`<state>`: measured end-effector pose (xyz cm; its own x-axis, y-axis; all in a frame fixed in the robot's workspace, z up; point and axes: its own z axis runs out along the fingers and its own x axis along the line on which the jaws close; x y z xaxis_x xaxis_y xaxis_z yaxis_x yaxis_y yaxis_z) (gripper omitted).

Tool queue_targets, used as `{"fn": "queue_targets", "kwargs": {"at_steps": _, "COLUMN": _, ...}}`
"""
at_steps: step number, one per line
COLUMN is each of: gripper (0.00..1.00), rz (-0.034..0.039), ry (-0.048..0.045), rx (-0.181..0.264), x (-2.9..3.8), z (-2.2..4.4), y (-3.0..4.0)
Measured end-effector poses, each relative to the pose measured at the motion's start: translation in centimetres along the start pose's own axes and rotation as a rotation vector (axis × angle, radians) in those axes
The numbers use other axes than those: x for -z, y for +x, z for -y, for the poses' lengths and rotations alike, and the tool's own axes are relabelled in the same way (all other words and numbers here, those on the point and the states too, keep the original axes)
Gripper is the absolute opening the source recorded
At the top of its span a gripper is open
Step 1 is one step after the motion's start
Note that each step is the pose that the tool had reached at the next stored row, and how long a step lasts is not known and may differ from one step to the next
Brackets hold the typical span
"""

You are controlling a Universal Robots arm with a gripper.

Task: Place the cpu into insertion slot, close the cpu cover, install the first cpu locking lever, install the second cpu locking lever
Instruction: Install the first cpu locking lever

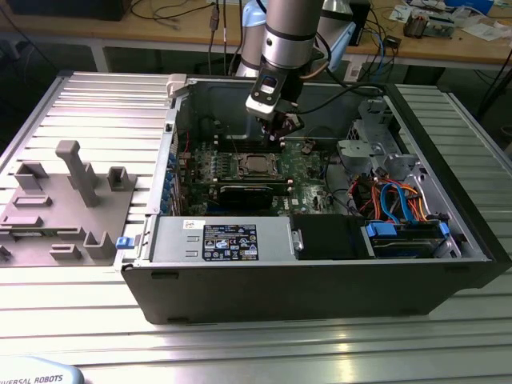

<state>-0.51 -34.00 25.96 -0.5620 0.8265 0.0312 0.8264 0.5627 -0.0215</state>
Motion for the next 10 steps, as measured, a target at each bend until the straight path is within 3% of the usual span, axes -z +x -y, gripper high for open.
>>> {"fn": "queue_targets", "kwargs": {"at_steps": 10, "gripper": 0.11, "rz": 0.0005, "ry": 0.0007, "rx": 0.024, "x": 0.00, "z": 0.00, "y": 0.00}}
